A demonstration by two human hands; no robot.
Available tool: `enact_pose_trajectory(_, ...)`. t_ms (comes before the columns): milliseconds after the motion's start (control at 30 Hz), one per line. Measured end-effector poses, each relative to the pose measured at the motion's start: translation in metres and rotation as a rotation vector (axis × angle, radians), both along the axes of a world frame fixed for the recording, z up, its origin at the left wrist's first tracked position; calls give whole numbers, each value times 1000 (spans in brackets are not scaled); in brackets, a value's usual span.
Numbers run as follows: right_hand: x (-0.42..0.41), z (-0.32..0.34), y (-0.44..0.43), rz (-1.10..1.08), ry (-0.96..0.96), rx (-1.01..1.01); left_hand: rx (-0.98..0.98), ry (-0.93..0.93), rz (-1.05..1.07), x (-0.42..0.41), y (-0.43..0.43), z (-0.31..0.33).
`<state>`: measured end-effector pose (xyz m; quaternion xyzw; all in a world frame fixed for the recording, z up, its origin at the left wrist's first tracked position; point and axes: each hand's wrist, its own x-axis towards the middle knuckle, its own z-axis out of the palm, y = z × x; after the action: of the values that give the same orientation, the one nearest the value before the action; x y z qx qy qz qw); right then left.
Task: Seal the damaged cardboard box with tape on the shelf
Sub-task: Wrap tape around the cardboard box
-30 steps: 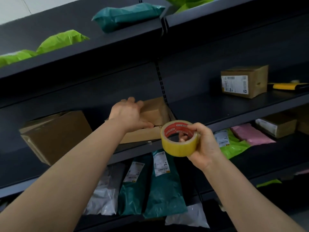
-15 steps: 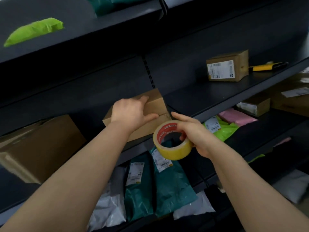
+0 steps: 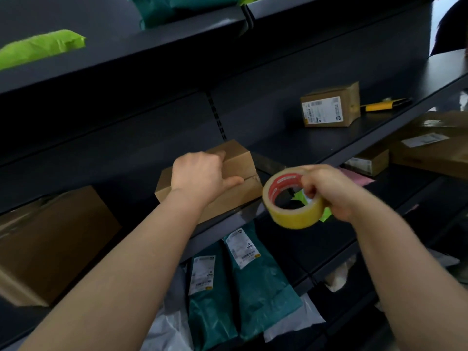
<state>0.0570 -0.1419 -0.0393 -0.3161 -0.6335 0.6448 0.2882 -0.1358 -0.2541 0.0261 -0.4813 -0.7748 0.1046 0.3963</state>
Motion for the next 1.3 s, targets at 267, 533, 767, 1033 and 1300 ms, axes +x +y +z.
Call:
enact_pose_trajectory(267, -13, -7, -29, 142, 47, -20, -7, 23, 10, 4, 6, 0)
enact_pose_trajectory(533, -25, -9, -37, 130, 55, -35, -2, -13, 17, 6, 6, 1)
enact_pose_trajectory(767, -46, -1, -47, 130, -26, 96, -27, -6, 25, 6, 3, 1)
enact_pose_trajectory(1033, -51, 2, -42, 152, -77, 44, -234, -821, -126, -61, -67, 26)
enact_pose_trajectory(1300, -69, 0, -44, 131, -47, 27, 88, -994, -213, -78, -79, -7)
